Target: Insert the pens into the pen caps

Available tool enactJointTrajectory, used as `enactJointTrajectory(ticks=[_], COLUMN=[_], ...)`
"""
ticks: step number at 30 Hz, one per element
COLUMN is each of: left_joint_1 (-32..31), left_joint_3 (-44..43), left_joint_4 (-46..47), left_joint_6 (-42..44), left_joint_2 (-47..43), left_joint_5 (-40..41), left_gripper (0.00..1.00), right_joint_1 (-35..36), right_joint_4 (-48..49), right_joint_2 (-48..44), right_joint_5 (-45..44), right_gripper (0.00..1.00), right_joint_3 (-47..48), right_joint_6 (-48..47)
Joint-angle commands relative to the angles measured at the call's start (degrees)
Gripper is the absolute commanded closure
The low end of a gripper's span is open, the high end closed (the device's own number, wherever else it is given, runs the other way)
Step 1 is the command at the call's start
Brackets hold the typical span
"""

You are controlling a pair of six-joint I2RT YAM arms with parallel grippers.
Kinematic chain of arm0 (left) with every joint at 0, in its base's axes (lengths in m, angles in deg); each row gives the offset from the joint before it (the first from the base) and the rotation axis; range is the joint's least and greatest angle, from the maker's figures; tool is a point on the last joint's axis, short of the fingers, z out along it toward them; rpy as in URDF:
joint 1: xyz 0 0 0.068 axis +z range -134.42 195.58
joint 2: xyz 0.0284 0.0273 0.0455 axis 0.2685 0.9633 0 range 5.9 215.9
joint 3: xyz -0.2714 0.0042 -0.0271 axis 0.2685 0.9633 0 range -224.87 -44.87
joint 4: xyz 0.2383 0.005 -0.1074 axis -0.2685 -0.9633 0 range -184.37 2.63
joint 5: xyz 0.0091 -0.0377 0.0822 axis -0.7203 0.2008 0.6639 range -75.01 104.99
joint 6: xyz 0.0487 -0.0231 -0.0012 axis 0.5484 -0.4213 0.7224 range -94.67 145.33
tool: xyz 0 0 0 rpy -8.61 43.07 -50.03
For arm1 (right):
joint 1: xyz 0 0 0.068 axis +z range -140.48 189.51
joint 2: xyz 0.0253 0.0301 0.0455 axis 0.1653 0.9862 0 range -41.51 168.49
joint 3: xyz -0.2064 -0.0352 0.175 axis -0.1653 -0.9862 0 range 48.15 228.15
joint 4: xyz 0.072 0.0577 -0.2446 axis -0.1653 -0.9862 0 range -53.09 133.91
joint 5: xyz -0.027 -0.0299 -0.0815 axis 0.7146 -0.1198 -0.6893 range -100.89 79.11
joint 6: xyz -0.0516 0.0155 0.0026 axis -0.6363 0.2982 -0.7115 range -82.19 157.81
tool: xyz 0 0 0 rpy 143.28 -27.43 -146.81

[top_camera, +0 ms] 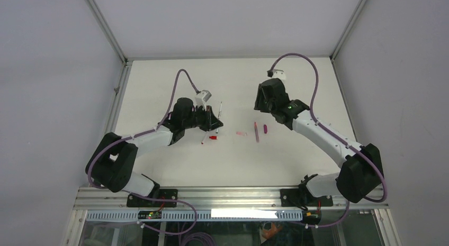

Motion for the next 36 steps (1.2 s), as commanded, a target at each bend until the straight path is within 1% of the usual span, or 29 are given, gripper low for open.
enactJointTrajectory(ticks=[1,4,10,13,18,25,32,36], left_joint_1=[-0.56,-1.25,-2.38,-2.57,-2.65,-2.72,-2.74,-2.74], left_joint_3=[0.59,0.69,0.65,0.79,1.03,0.88,0.99,1.20], left_joint_4=[-4.88,-8.30,-12.75,-13.61,-14.33,-14.88,-15.06,-15.19], left_joint_6=[4.70,6.63,8.87,9.24,9.36,9.71,9.79,9.70], left_joint_2=[-4.41,-6.05,-8.29,-9.13,-10.06,-10.31,-10.01,-10.00], left_joint_5=[-0.23,-0.19,0.94,1.23,1.32,1.46,1.65,1.90], left_gripper=[1.00,1.00,1.00,1.00,1.00,1.00,1.00,1.00], right_joint_1=[-1.39,-2.50,-3.12,-3.19,-3.73,-4.94,-5.40,-5.42], right_joint_4=[-8.67,-10.89,-12.31,-11.98,-11.17,-8.58,-7.54,-7.33], right_joint_2=[1.05,4.56,13.00,15.71,18.61,21.26,24.04,25.18], right_joint_5=[-2.47,-1.87,-0.69,-0.46,-0.40,0.92,2.03,2.67], right_gripper=[0.54,0.54,0.56,0.60,0.66,0.68,0.71,0.77], right_joint_3=[-0.80,-1.44,-0.51,0.05,0.21,-0.45,1.02,1.34], right_joint_6=[0.72,1.34,2.14,2.08,1.80,1.47,0.89,0.61])
